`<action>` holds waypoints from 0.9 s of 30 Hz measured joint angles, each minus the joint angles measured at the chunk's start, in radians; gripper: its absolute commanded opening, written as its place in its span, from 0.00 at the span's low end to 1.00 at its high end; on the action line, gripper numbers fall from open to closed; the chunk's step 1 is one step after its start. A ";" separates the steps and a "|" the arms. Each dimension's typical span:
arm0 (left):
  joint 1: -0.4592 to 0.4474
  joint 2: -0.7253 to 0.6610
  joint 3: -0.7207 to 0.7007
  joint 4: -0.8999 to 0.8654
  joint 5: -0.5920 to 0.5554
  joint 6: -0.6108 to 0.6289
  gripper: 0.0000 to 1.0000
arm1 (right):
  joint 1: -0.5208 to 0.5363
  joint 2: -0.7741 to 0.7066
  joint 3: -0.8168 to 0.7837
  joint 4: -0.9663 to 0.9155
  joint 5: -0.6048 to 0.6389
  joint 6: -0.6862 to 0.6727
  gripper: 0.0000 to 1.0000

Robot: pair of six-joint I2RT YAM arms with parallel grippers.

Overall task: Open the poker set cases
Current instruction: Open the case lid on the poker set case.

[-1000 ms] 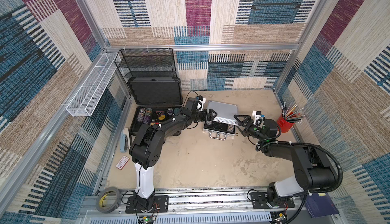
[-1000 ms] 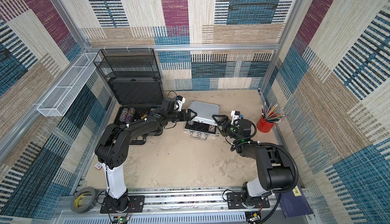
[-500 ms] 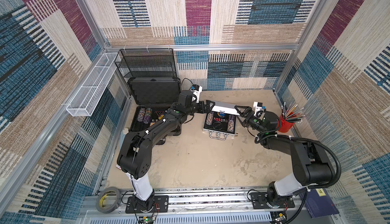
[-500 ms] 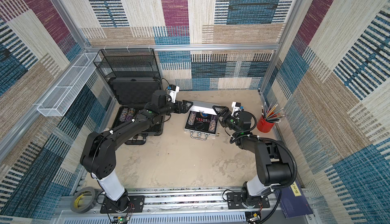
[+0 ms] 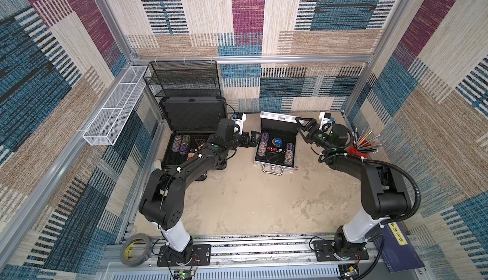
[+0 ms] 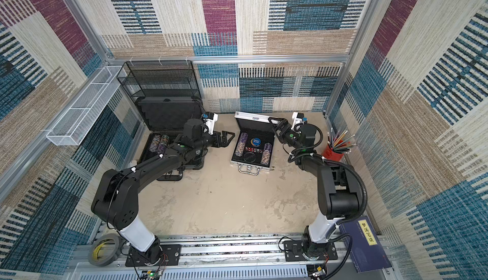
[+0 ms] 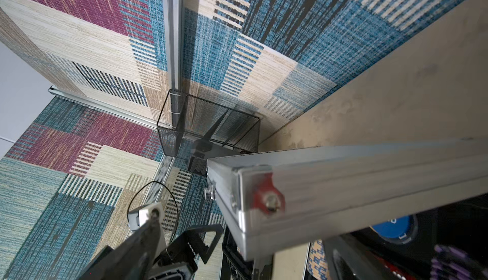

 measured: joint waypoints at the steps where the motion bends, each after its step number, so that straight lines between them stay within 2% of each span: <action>1: 0.001 0.004 -0.017 0.011 0.005 -0.002 0.92 | -0.002 0.012 0.018 -0.006 0.000 -0.003 0.96; 5: 0.005 0.048 -0.061 0.043 0.026 -0.033 0.87 | -0.011 0.067 0.094 -0.036 0.000 -0.032 0.93; 14: 0.005 0.190 -0.075 0.161 0.085 -0.138 0.72 | -0.039 0.174 0.257 -0.150 0.011 -0.138 0.92; 18: 0.005 0.222 -0.087 0.214 0.099 -0.172 0.64 | -0.043 0.203 0.300 -0.166 0.010 -0.157 0.92; 25: 0.005 0.243 -0.100 0.250 0.102 -0.194 0.56 | -0.046 0.253 0.380 -0.209 0.006 -0.208 0.92; 27: 0.005 0.243 -0.106 0.255 0.102 -0.197 0.51 | -0.046 0.264 0.402 -0.229 0.006 -0.235 0.92</action>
